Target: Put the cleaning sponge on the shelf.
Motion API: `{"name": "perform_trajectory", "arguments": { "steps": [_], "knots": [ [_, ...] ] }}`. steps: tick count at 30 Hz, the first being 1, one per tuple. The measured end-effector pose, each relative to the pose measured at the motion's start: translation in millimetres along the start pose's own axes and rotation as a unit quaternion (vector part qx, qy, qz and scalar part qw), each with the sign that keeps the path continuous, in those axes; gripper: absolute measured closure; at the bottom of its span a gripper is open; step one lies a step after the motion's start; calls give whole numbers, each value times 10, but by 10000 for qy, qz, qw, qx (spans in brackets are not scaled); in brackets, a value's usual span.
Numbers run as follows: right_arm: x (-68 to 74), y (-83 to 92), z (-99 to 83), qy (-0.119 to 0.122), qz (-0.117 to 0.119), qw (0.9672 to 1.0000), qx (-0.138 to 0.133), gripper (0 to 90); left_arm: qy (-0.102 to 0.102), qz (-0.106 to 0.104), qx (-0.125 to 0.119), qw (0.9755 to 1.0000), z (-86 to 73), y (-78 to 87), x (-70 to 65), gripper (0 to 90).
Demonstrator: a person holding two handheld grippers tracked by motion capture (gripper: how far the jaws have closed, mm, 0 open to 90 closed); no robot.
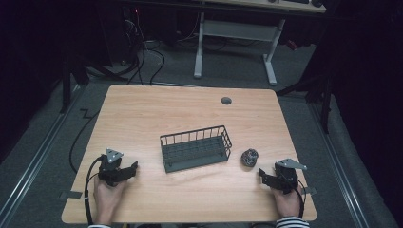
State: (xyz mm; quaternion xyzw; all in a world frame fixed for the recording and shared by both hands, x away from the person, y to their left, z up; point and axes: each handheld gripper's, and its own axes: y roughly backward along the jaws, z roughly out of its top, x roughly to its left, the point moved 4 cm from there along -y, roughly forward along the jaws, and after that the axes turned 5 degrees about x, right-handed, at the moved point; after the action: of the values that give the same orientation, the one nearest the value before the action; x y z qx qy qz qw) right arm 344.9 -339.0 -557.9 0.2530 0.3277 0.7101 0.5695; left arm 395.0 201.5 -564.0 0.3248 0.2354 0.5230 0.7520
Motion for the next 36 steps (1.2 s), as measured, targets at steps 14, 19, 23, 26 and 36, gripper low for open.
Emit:
{"name": "perform_trajectory", "arguments": {
  "steps": [14,19,23,26,36],
  "knots": [
    [69,110,-42,129,320,9994,-25,291,12,1,-1,10000,-1,1,0,255],
    [137,163,-60,189,456,9988,-64,284,15,-1,-2,10000,-1,1,0,256],
    [167,177,-59,208,501,9985,-50,275,14,0,-2,10000,-1,1,0,256],
    [196,186,-36,235,552,9982,-60,269,12,-1,-2,10000,-1,1,0,256],
    [299,123,122,340,646,9973,-32,241,14,1,-3,10000,-1,0,0,256]
  ]
}}
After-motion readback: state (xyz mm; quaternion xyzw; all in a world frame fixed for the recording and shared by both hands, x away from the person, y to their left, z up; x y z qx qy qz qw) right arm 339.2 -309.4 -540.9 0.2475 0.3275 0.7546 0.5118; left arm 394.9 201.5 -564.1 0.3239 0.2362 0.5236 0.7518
